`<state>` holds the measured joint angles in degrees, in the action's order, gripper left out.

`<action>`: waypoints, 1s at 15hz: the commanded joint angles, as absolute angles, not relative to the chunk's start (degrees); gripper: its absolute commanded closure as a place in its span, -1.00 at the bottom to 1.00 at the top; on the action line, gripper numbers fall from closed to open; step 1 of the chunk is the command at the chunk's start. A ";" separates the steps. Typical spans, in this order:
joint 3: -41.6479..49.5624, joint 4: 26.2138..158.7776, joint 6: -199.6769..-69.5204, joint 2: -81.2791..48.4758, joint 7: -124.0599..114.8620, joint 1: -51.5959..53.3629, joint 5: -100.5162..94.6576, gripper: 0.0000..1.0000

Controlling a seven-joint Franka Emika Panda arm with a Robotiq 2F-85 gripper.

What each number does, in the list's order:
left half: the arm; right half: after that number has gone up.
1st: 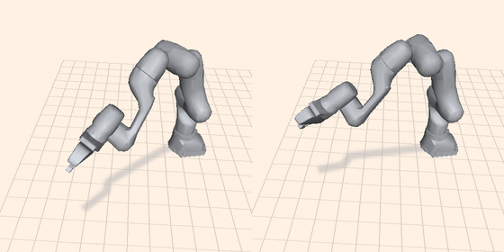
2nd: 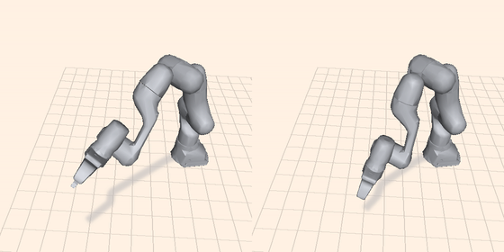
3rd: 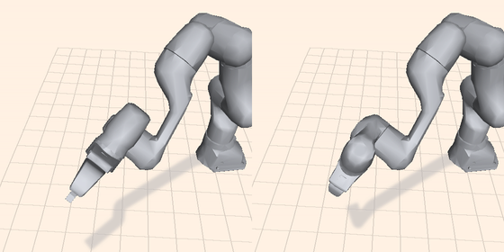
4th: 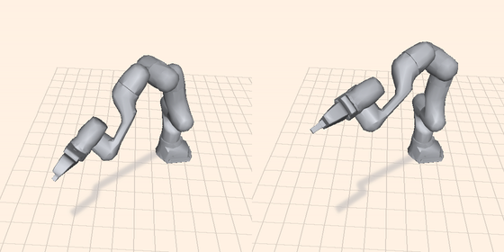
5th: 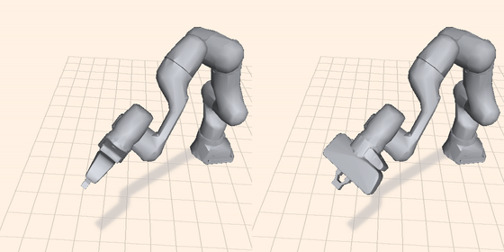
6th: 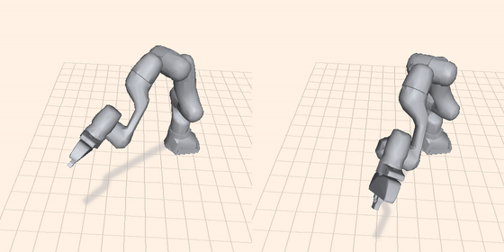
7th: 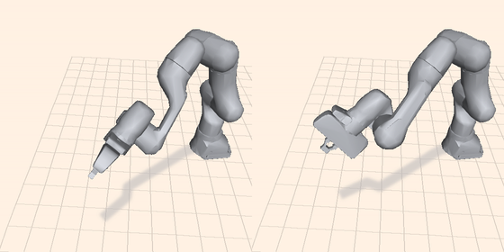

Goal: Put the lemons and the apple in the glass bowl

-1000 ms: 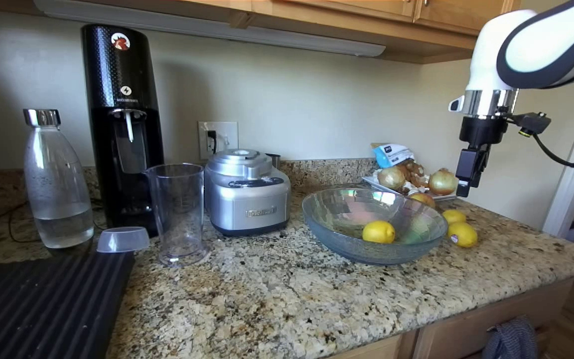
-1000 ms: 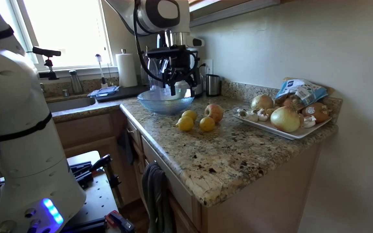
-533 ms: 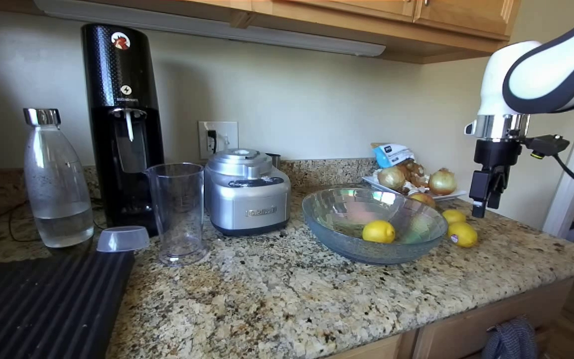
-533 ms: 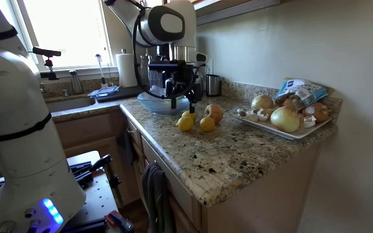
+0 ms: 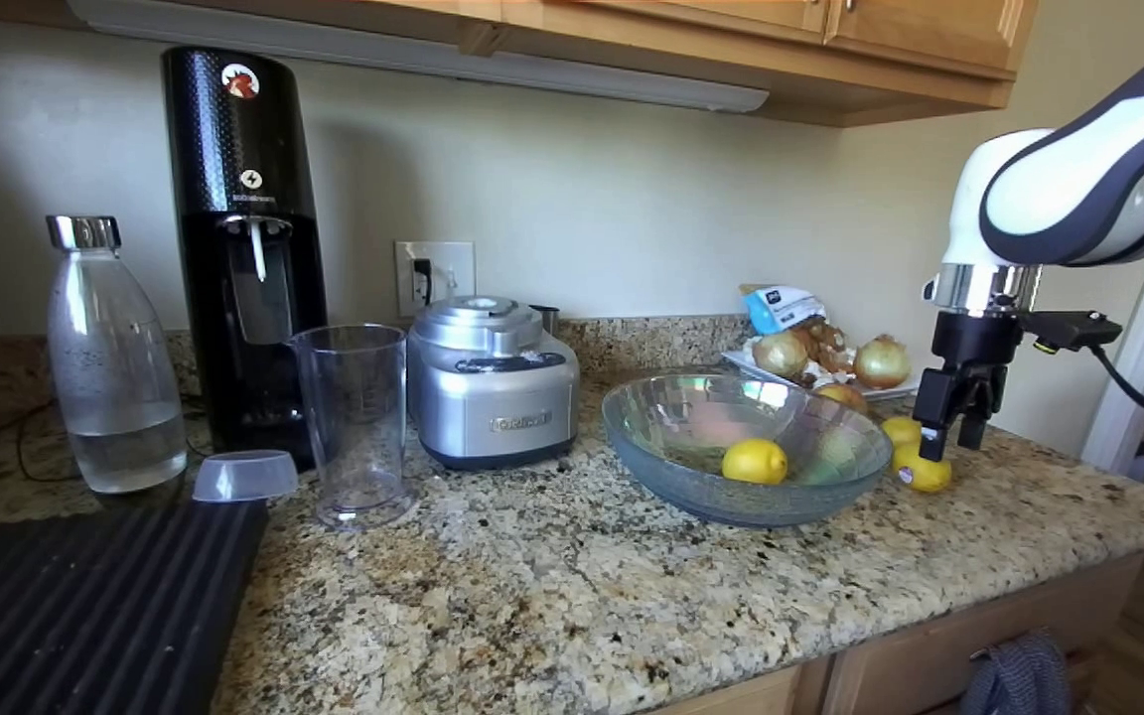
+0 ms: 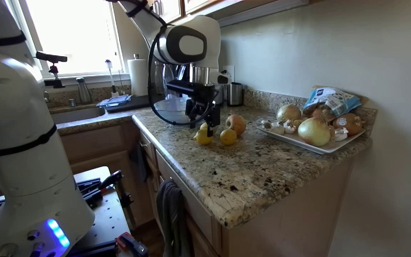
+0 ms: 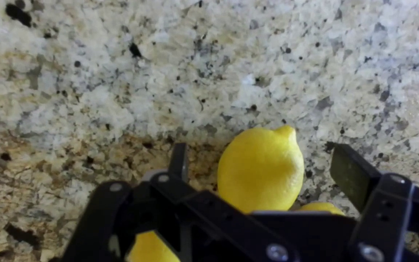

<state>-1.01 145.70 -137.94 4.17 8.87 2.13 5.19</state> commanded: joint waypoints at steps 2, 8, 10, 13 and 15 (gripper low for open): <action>-1.30 147.22 -143.29 2.50 6.42 2.39 9.49 -1.00; -1.63 147.80 -147.52 0.60 7.29 2.25 11.85 -1.00; -1.61 148.08 -148.59 0.38 7.33 2.16 11.43 -0.50; -1.74 148.48 -149.54 0.12 7.81 2.20 12.06 -0.20; -1.88 148.87 -149.16 0.59 8.18 2.31 12.27 0.06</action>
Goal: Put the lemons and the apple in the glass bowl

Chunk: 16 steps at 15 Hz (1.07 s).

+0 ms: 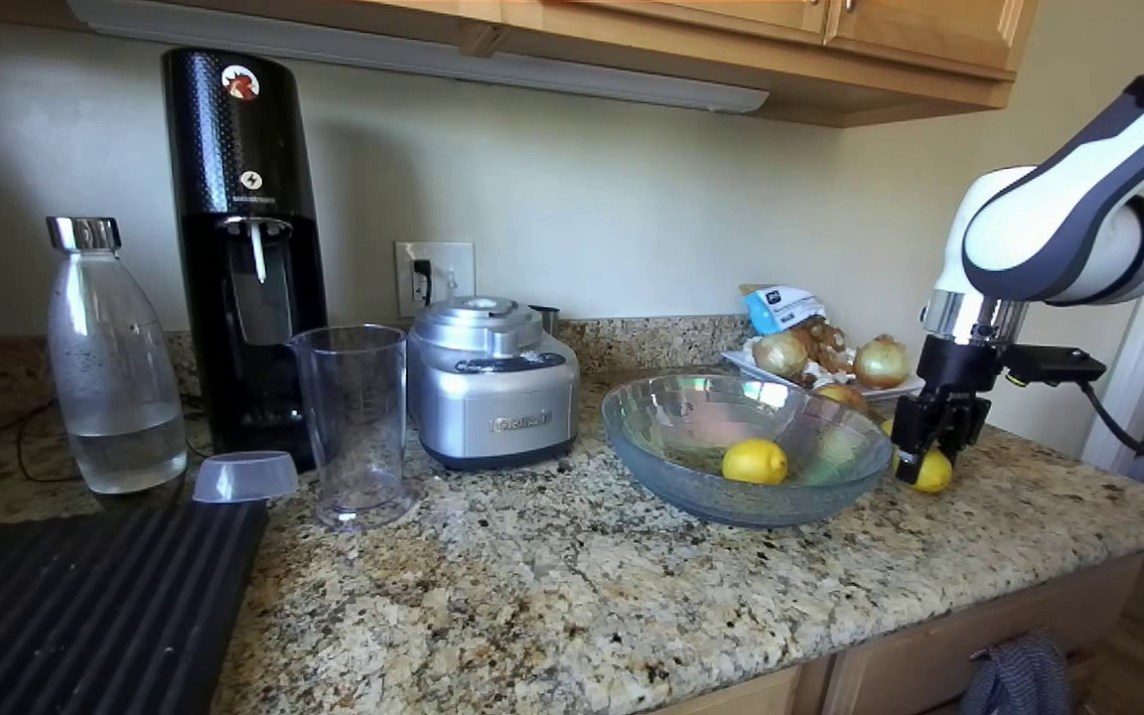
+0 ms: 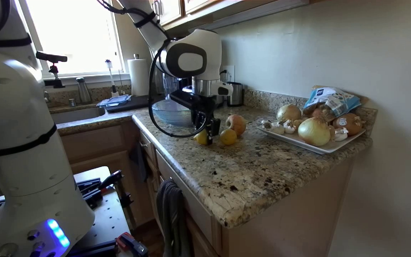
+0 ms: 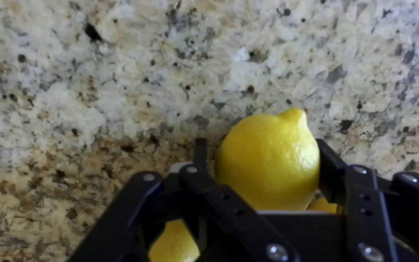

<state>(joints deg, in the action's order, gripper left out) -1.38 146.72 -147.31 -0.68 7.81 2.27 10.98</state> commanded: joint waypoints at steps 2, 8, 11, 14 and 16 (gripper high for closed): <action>-1.98 149.04 -148.44 1.30 9.04 2.33 13.00 0.30; -1.95 150.05 -143.44 7.34 6.22 2.23 9.12 0.35; -2.13 149.55 -140.13 11.55 5.03 2.30 5.92 0.35; -3.17 148.32 -136.94 15.73 4.54 3.00 3.14 0.35; -4.64 147.33 -135.57 18.15 4.33 4.00 1.92 0.35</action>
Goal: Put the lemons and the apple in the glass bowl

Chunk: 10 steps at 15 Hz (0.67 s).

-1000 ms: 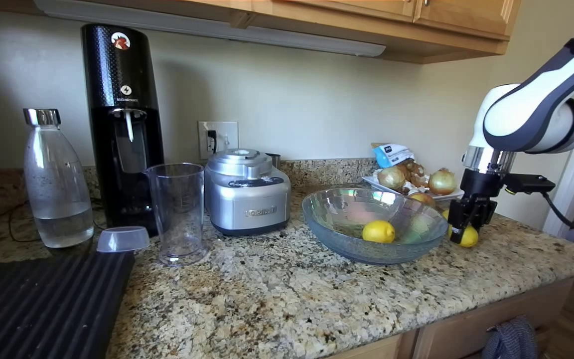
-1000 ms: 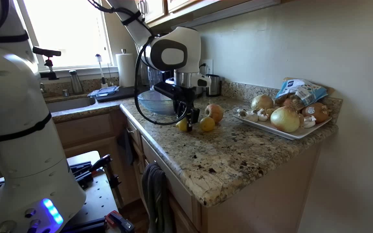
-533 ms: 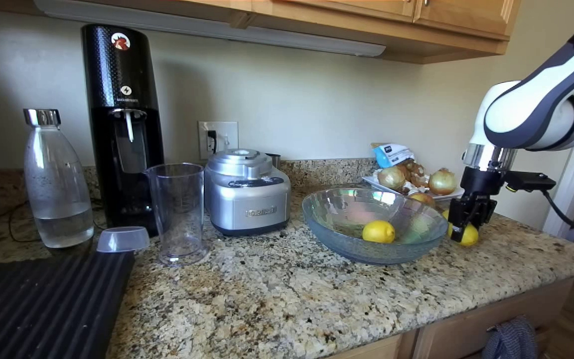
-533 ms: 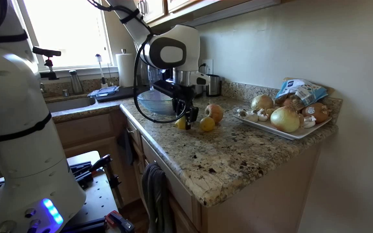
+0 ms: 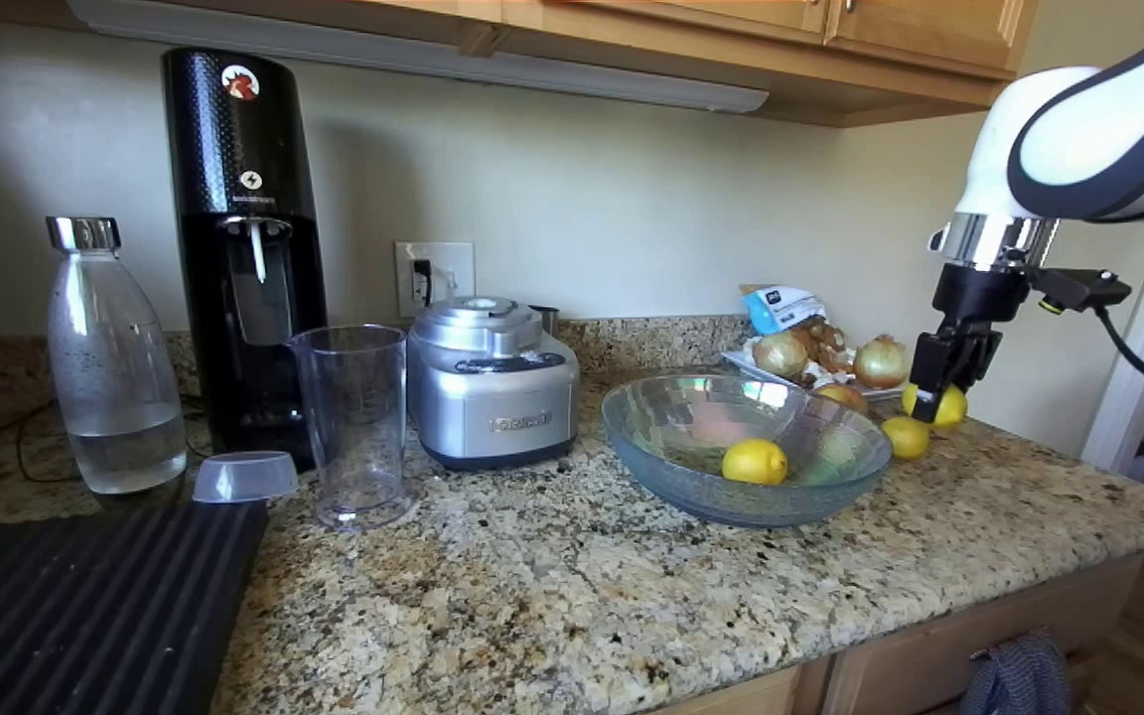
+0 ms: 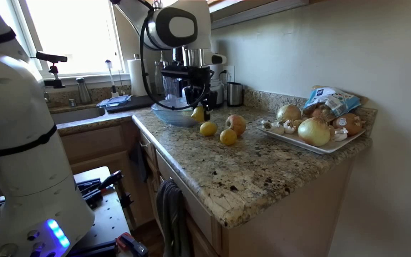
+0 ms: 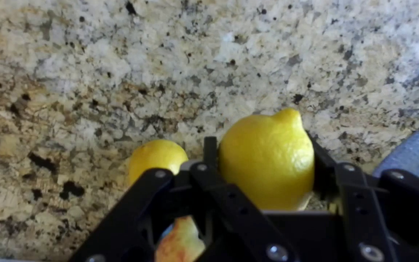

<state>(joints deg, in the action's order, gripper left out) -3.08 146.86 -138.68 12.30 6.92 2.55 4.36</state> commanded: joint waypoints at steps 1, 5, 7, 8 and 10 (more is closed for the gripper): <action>-5.47 146.84 -135.17 18.99 4.54 4.79 1.68 0.35; -8.92 144.54 -135.60 19.75 6.05 9.11 2.12 0.35; -10.31 143.33 -136.75 18.16 7.54 11.68 2.84 0.35; -10.76 143.04 -138.56 17.02 8.89 12.94 3.13 0.35; -10.70 142.61 -142.21 14.44 13.19 15.66 5.24 0.35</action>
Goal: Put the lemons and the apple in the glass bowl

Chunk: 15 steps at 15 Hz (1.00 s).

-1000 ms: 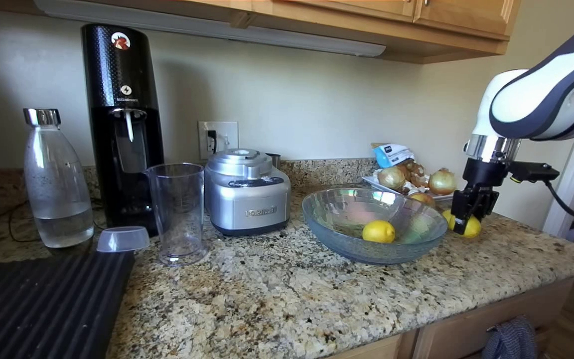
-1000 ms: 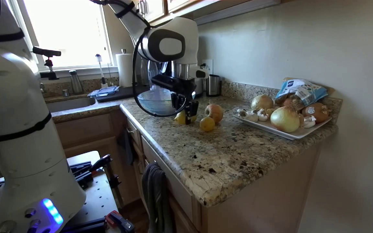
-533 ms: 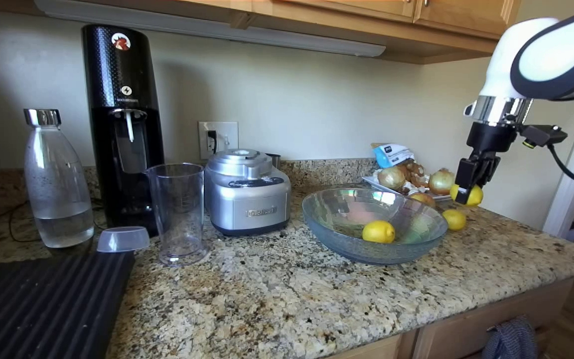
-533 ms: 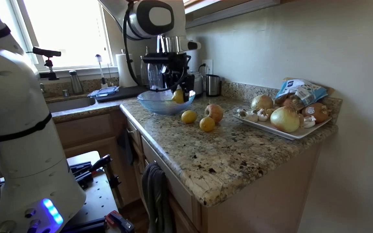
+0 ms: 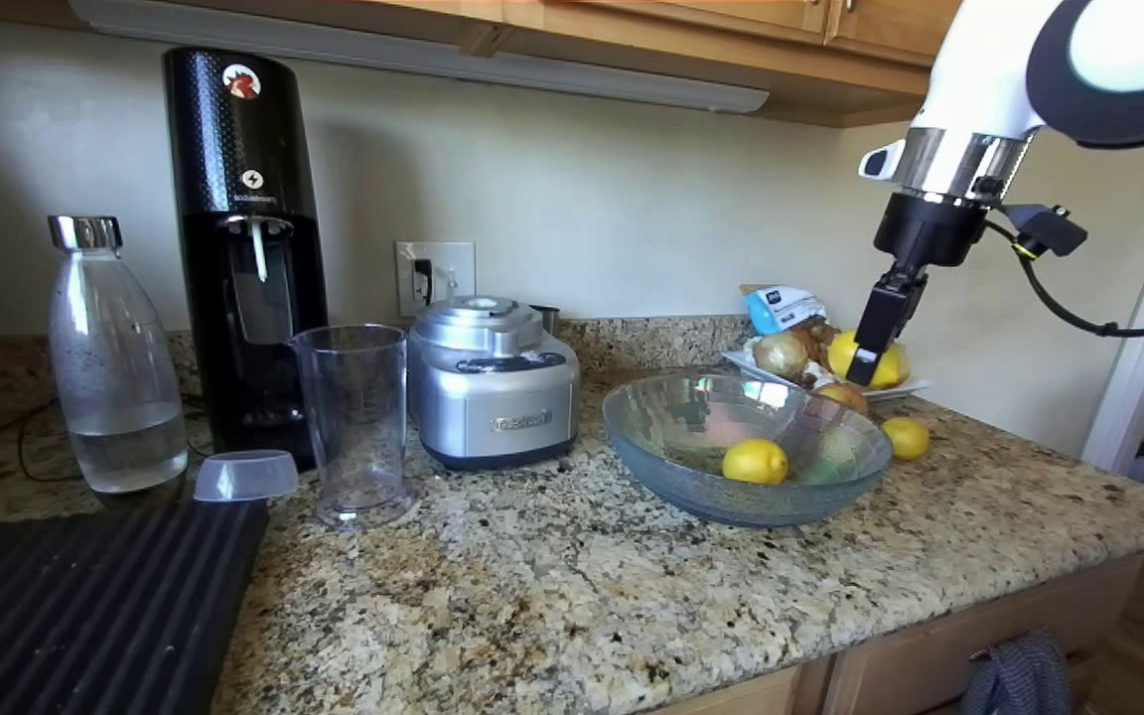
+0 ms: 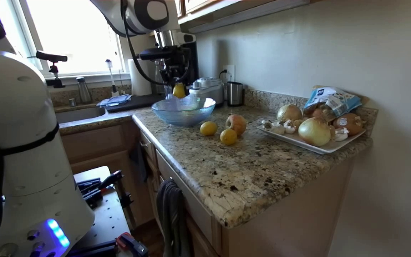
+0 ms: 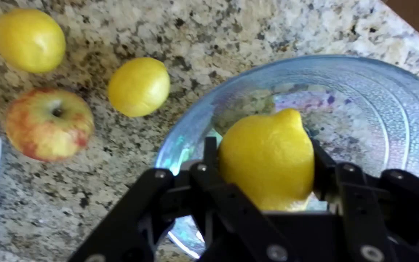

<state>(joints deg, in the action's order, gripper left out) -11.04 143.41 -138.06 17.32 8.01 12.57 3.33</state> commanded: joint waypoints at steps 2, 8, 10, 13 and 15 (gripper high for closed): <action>-10.25 142.21 -145.68 11.92 17.66 17.93 8.15 0.35; -11.36 138.13 -149.81 2.11 31.22 19.52 14.73 0.35; -12.33 136.26 -149.61 -1.10 34.35 18.61 14.91 0.35; -13.78 133.53 -148.79 -5.29 36.46 17.34 14.30 0.35; -14.88 132.32 -148.47 -7.48 36.95 16.59 13.87 0.35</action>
